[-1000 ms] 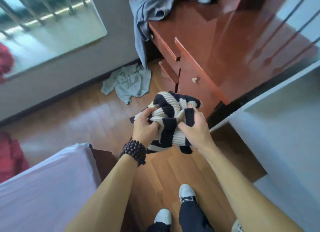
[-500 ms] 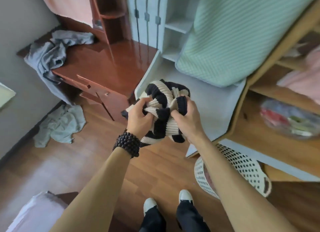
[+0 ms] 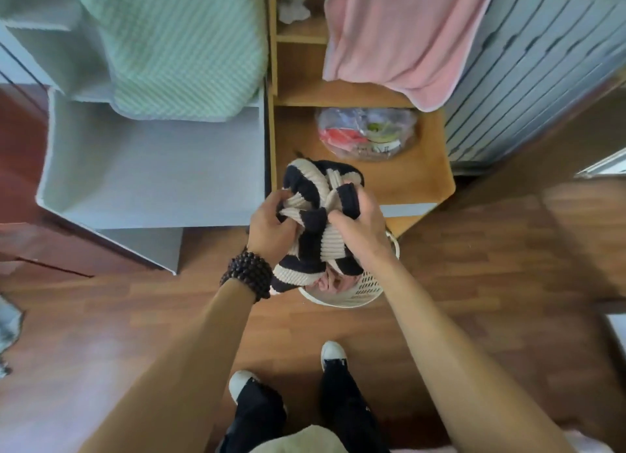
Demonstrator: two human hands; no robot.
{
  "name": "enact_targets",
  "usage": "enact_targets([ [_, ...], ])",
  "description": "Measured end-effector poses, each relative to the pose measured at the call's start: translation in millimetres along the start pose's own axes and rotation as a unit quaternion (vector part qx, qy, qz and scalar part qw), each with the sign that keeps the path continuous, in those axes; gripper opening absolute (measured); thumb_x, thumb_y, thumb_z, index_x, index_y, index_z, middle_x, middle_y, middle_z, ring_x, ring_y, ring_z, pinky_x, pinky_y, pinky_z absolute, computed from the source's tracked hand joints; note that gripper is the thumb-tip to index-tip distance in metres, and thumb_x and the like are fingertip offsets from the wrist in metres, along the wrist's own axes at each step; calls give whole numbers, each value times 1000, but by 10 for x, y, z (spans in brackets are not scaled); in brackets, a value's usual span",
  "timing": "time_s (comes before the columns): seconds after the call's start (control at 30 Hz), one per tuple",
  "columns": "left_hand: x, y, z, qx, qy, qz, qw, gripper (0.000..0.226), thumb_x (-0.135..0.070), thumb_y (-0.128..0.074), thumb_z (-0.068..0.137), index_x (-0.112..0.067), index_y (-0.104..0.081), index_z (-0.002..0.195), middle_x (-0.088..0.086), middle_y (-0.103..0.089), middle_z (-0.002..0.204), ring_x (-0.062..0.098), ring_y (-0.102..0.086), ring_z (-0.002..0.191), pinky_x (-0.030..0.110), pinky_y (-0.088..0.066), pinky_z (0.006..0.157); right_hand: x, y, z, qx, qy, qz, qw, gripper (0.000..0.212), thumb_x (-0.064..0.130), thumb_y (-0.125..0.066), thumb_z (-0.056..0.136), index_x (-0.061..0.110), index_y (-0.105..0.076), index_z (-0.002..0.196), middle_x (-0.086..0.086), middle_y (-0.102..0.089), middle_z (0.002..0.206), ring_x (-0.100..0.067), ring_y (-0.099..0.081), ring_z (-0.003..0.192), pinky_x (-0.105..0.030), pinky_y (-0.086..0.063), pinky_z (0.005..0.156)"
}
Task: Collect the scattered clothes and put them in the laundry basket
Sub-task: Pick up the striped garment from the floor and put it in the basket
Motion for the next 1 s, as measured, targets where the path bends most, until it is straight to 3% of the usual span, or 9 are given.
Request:
enact_targets([
  [0.13,-118,-617,9,32,2,7,999,34,-6,-56,85,-24,-61,113,2,-71,100,23,-68,93,47,-60,84,-367,506,98,-12,-22,12,1000,18,19,-66,76,15,-61,94,-17,-60,106,-23,-59,84,-30,-47,71],
  [0.27,-170,-1071,83,44,10,15,999,37,0,-53,82,-17,-61,114,3,-68,96,29,-67,93,37,-56,79,-666,801,235,-9,-37,4,999,15,20,-66,73,27,-57,83,-15,-58,101,-23,-56,82,-34,-47,75],
  [0.4,-24,-1468,109,80,29,39,996,36,2,-50,81,-15,-61,111,8,-70,97,27,-64,82,36,-52,70,-1037,931,271,2,-74,-1,997,27,22,-65,74,39,-44,75,-6,-49,96,-15,-47,73,-31,-38,68],
  [0.57,414,-1923,164,103,76,55,990,36,2,-50,79,-20,-61,106,-2,-65,90,19,-59,81,27,-46,71,-1726,936,414,34,-132,-1,991,16,26,-63,73,31,-53,85,-11,-58,102,-17,-55,77,-30,-41,69],
  [0.7,867,-2218,377,80,129,53,987,43,-11,-53,76,-18,-61,118,4,-68,101,25,-64,88,37,-56,80,-2264,774,727,42,-155,-3,987,29,31,-63,71,29,-60,100,-15,-64,112,-23,-63,90,-30,-45,75],
  [0.77,1044,-2355,544,67,147,55,985,37,-11,-55,87,-18,-59,124,4,-65,101,21,-61,79,32,-53,74,-2468,693,915,40,-158,17,986,32,34,-64,71,31,-65,103,-12,-67,112,-23,-66,96,-33,-50,81],
  [0.83,1121,-2422,706,67,160,57,983,31,-19,-53,96,-20,-58,127,5,-64,100,16,-56,67,28,-48,66,-2666,664,1081,40,-183,77,979,28,31,-66,76,42,-72,100,-3,-71,111,-22,-67,105,-40,-55,94],
  [0.9,1219,-2475,874,96,168,90,977,38,-20,-54,97,-20,-53,135,8,-62,109,15,-55,68,28,-46,68,-2919,688,1236,34,-231,122,965,35,33,-66,76,50,-72,106,6,-70,124,-18,-64,120,-47,-51,107],
  [1.0,1290,-2457,1039,136,179,132,965,49,-19,-55,94,-21,-47,143,15,-62,117,21,-54,72,28,-46,65,-2902,774,1295,31,-260,129,956,46,28,-64,84,37,-67,128,7,-61,133,-21,-56,131,-52,-50,111],
])
Point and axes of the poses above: each hand's wrist, its own z-axis towards the middle knuckle, its own y-axis out of the back of the hand, x = y × z, the point moved 8 cm from there along z, towards the middle knuckle
